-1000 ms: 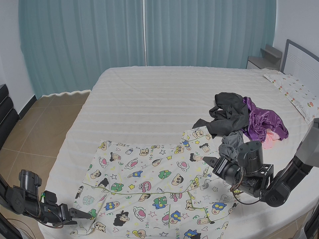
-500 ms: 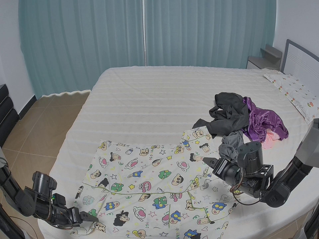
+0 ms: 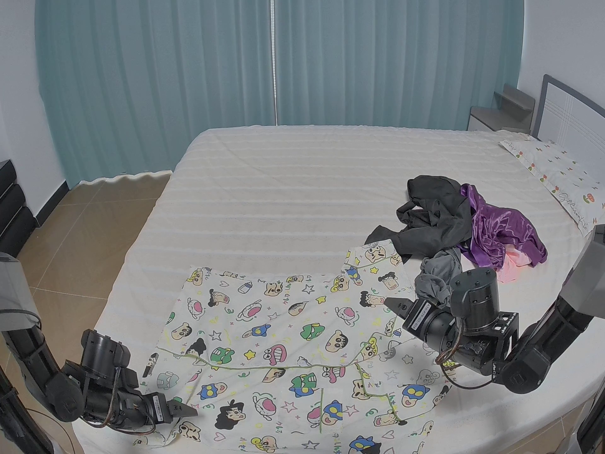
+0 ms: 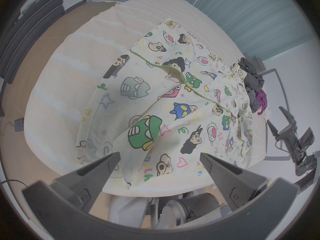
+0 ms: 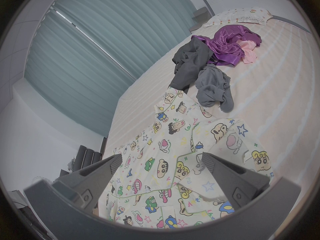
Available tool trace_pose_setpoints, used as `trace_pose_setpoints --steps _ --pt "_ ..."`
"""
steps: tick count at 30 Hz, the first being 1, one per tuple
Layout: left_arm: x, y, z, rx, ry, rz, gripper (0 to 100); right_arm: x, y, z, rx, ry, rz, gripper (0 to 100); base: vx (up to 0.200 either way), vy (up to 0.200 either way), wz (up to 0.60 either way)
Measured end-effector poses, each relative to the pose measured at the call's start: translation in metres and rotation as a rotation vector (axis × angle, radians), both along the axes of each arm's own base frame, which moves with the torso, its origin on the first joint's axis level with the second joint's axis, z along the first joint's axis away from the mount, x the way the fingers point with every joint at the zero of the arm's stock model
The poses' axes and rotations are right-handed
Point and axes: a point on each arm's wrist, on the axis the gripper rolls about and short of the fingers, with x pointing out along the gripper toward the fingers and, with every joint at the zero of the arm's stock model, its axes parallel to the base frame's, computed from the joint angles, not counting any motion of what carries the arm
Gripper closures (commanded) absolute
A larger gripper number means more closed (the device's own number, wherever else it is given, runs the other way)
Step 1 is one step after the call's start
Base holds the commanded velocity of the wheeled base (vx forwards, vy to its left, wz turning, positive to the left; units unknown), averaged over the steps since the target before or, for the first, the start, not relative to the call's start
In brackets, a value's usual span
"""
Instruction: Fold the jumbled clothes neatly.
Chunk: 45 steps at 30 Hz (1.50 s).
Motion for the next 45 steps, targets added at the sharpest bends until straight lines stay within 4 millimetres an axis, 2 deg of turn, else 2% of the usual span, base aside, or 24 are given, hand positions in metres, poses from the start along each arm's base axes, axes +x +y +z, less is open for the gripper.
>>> trace_pose_setpoints --steps 10,18,29,39,45 --pt "-0.008 -0.004 -0.011 0.049 0.057 -0.010 0 -0.001 -0.001 0.000 0.013 -0.021 0.001 0 0.000 0.000 0.00" --pt "0.007 -0.011 -0.009 -0.025 -0.040 0.079 0 -0.001 0.000 0.000 0.012 -0.022 0.002 0 0.000 0.000 0.00" --pt "0.023 -0.025 -0.006 -0.158 -0.150 0.299 0 -0.001 0.000 0.001 0.013 -0.026 -0.003 0 0.000 0.000 0.00" --pt "0.037 -0.011 0.008 -0.177 -0.358 0.464 0 -0.001 -0.001 0.002 0.013 -0.028 -0.005 0 0.000 0.000 0.00" --pt "0.041 -0.004 0.021 -0.177 -0.466 0.473 0 -0.001 -0.001 0.002 0.015 -0.028 -0.005 0 0.000 0.000 0.00"
